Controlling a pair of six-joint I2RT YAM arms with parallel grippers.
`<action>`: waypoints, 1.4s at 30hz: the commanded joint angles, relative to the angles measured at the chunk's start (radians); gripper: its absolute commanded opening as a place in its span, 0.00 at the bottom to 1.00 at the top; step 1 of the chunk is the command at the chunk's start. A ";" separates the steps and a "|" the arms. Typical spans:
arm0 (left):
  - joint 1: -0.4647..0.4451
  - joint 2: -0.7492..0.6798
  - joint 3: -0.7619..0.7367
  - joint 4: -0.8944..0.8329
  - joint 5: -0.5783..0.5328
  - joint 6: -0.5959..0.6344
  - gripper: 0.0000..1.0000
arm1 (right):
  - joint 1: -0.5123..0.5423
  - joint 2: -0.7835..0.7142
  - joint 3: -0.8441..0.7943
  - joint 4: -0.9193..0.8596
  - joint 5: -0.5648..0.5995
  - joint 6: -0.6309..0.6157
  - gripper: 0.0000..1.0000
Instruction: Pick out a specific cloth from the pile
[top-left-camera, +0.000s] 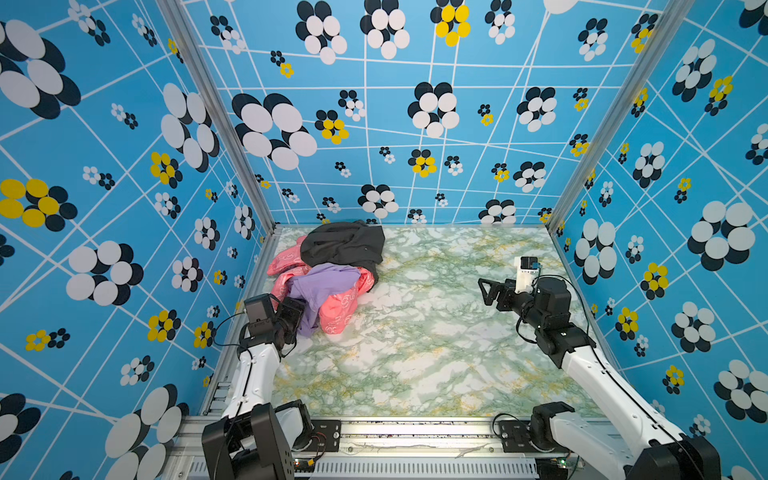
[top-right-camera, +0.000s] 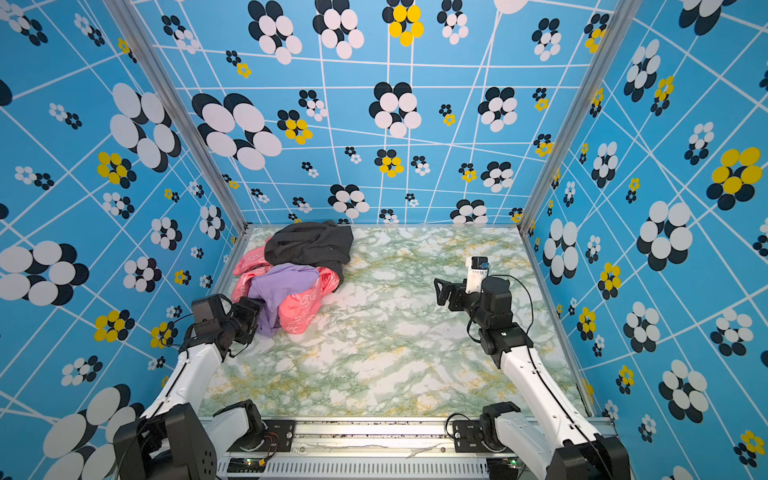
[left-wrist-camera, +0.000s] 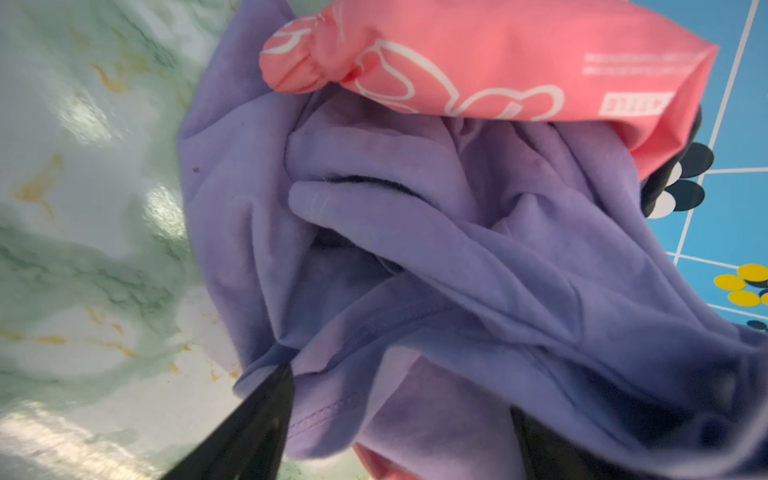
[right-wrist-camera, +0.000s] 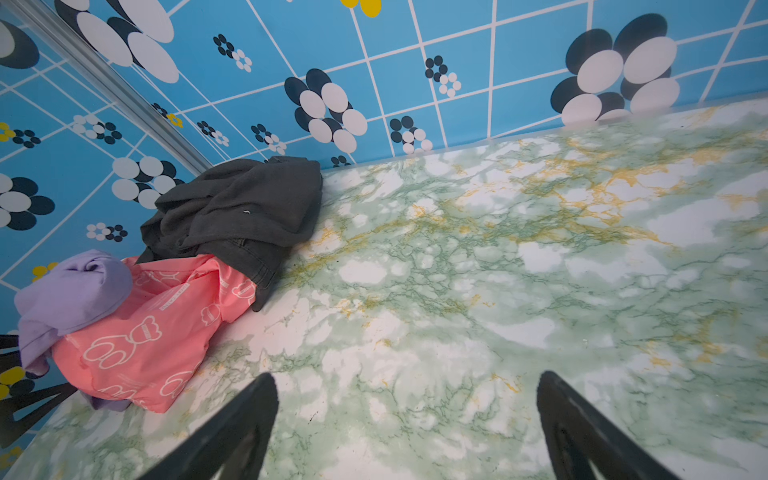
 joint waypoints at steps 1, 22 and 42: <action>0.007 0.043 -0.012 0.087 0.055 -0.030 0.71 | 0.009 0.003 -0.003 0.034 -0.006 0.020 0.99; 0.005 -0.088 0.288 -0.098 0.007 0.064 0.00 | 0.010 -0.010 -0.019 0.037 -0.002 0.025 0.99; -0.210 0.031 0.936 -0.291 -0.187 0.353 0.00 | 0.011 -0.020 -0.023 0.033 0.000 0.025 0.99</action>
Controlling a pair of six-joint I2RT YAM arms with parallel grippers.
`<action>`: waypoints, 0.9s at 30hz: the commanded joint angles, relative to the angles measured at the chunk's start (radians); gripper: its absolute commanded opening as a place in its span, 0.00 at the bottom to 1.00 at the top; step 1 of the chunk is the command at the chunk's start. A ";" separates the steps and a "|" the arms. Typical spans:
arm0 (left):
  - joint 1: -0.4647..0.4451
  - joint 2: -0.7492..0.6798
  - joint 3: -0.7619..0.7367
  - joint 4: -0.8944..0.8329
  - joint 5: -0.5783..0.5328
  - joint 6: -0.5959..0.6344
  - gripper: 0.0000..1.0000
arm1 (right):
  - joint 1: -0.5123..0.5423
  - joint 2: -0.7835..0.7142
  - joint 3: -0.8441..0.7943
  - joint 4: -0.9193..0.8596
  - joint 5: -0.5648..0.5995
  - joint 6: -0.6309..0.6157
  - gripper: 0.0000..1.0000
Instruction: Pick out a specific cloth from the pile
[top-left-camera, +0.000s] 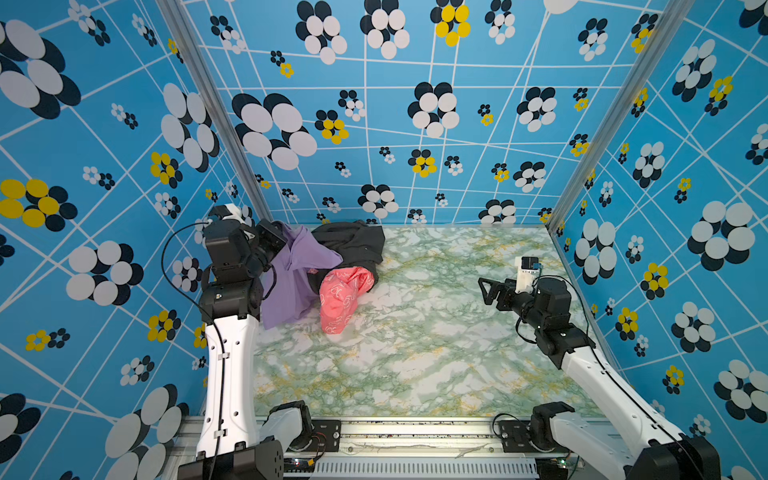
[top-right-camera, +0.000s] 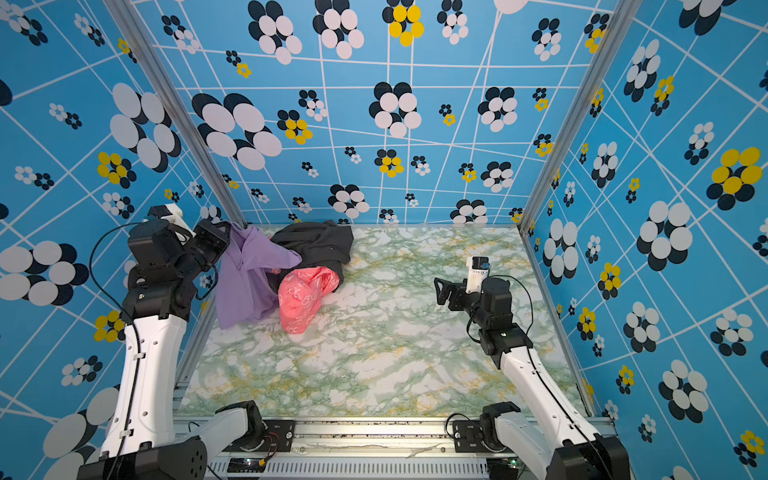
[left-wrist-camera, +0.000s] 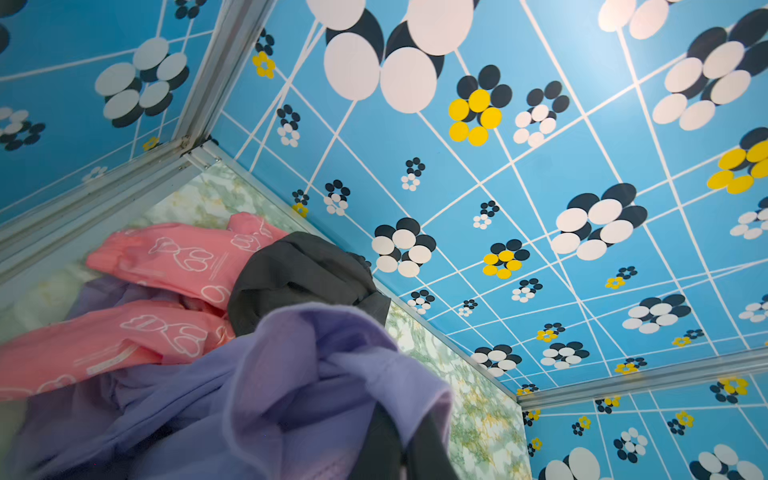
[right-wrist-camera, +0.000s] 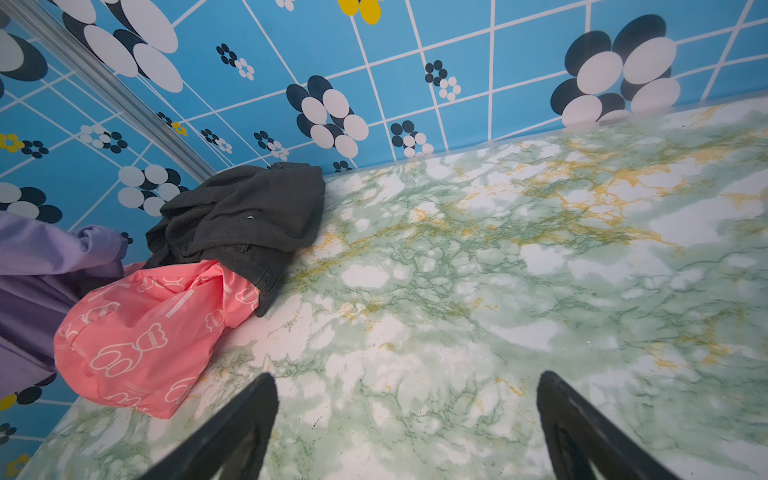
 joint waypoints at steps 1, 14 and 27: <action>-0.062 0.015 0.101 -0.025 -0.076 0.122 0.00 | 0.011 -0.017 -0.014 0.013 0.000 0.007 0.99; -0.460 0.117 0.268 -0.099 -0.223 0.483 0.00 | 0.010 -0.011 -0.011 0.015 -0.002 0.011 0.99; -0.782 0.361 -0.024 -0.227 -0.162 0.493 0.24 | 0.010 -0.023 -0.012 0.007 0.007 0.003 0.99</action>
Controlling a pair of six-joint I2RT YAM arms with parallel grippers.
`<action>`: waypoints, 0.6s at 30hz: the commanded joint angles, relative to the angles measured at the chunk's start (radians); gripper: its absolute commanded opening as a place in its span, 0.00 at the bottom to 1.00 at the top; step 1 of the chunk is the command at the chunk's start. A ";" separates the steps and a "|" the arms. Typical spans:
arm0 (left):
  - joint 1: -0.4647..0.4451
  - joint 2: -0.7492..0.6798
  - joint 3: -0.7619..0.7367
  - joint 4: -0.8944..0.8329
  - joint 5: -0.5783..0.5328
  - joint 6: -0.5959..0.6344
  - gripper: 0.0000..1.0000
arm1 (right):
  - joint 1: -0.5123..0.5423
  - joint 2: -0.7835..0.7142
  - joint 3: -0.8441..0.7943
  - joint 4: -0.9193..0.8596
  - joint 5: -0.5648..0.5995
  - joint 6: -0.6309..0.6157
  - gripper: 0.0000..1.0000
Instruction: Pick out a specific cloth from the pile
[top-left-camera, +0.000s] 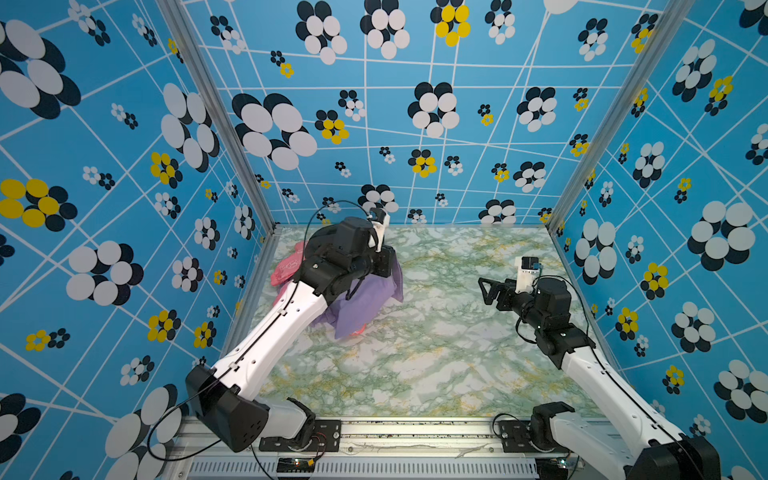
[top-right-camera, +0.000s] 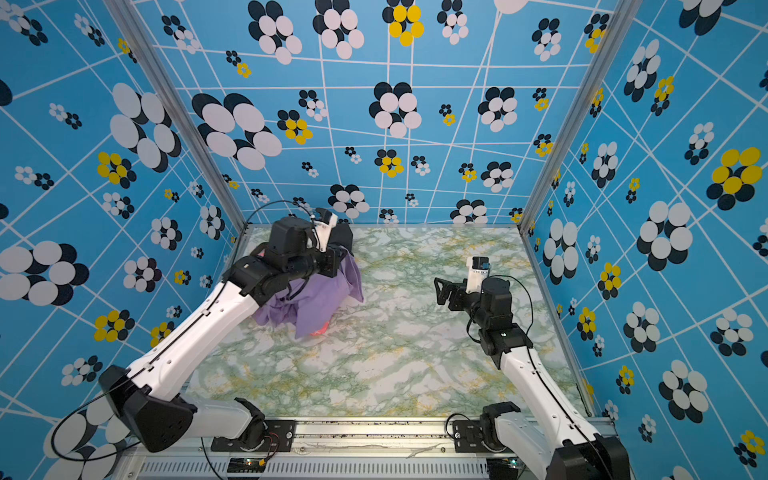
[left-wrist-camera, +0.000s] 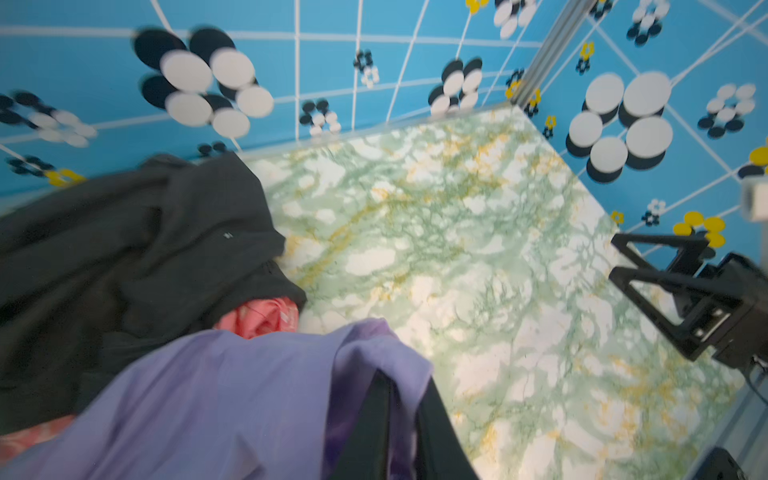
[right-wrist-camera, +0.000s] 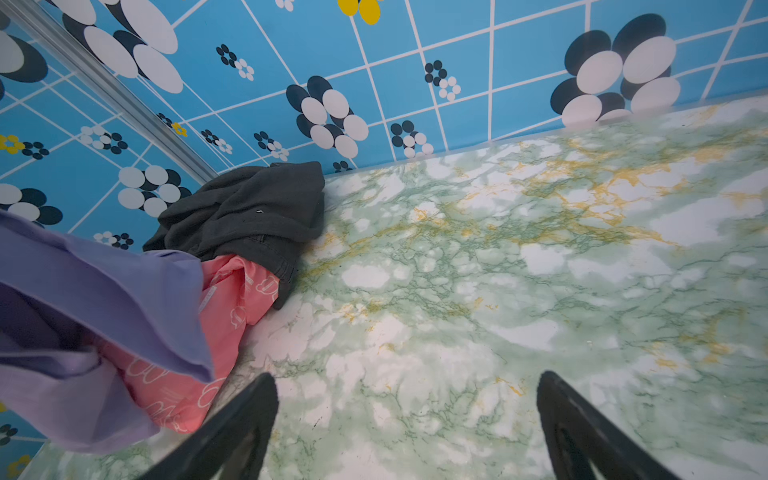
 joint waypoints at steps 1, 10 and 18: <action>-0.028 0.061 -0.080 -0.073 0.011 -0.031 0.29 | 0.011 -0.023 -0.012 0.005 0.008 -0.003 0.99; 0.001 -0.162 -0.275 0.136 -0.068 -0.118 0.91 | 0.010 -0.016 -0.009 0.007 0.009 -0.002 0.99; 0.247 -0.394 -0.390 0.084 -0.098 -0.276 0.94 | 0.010 -0.011 -0.011 0.020 0.004 0.012 0.99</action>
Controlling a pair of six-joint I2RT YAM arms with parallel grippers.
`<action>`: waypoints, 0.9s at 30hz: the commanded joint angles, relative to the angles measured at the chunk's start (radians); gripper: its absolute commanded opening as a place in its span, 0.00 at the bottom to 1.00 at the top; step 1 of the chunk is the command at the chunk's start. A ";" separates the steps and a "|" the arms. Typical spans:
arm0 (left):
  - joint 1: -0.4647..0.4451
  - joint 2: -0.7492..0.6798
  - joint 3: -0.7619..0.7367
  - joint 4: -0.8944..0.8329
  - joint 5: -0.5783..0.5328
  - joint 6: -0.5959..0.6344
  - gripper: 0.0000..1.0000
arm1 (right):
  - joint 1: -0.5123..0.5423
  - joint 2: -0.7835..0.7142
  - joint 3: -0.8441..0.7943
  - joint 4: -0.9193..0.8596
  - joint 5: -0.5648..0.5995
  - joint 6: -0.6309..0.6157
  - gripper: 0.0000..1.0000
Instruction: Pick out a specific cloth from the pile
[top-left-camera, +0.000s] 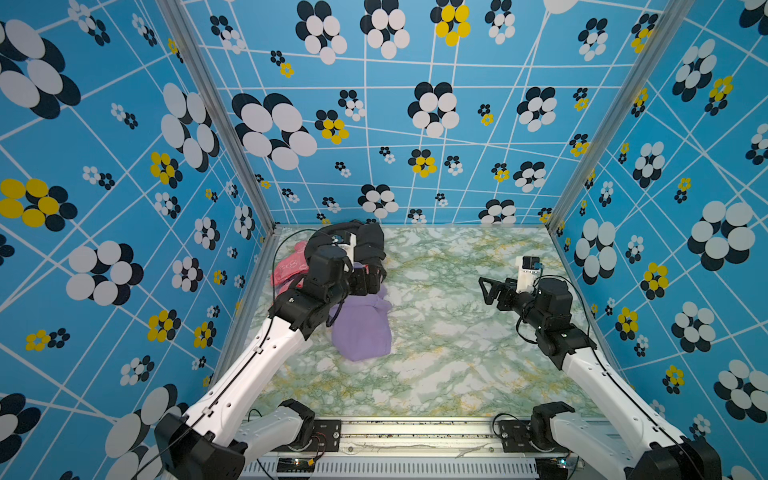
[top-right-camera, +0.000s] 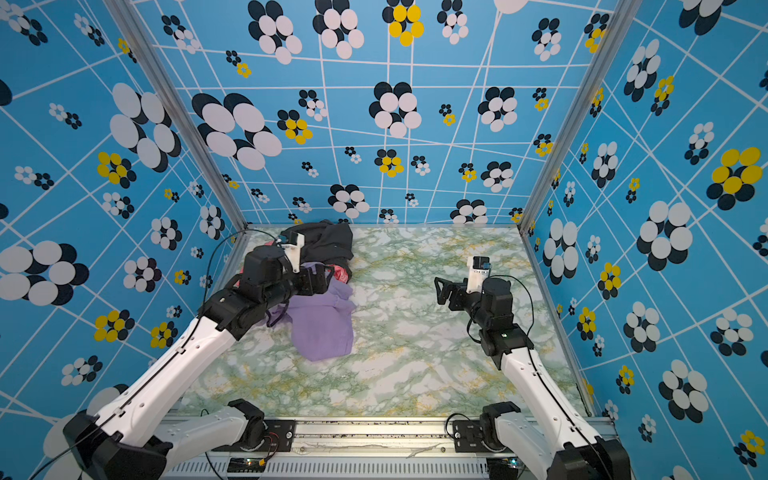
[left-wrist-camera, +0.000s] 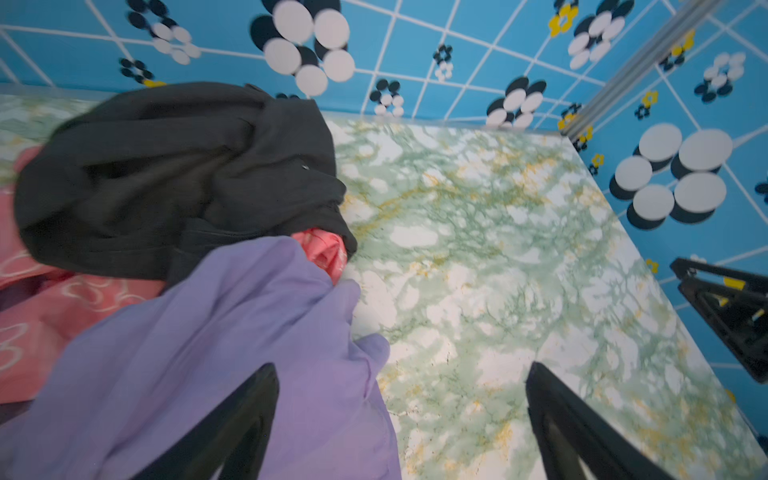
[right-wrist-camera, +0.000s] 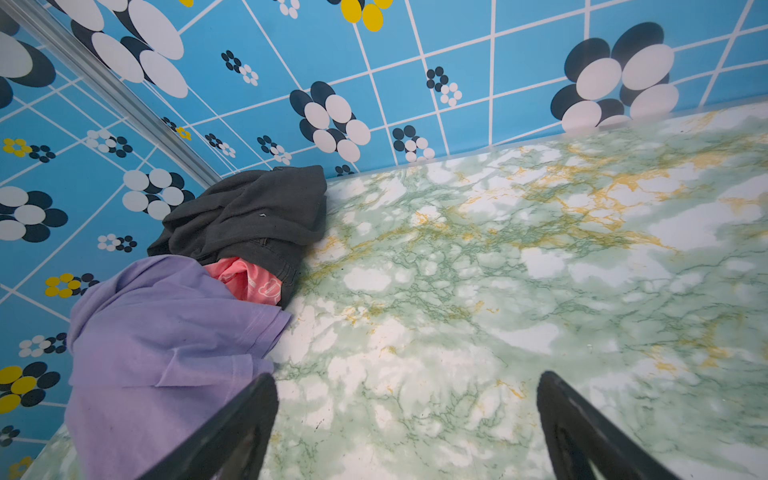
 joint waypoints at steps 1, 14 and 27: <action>0.111 -0.056 -0.098 -0.034 -0.010 -0.113 0.94 | 0.010 0.001 -0.010 0.020 0.004 0.011 0.99; 0.407 -0.119 -0.341 0.048 0.151 -0.311 0.88 | 0.010 0.010 0.010 0.027 -0.032 0.010 0.99; 0.492 0.046 -0.396 0.206 0.269 -0.383 0.59 | 0.034 0.016 0.005 0.097 -0.226 -0.018 0.99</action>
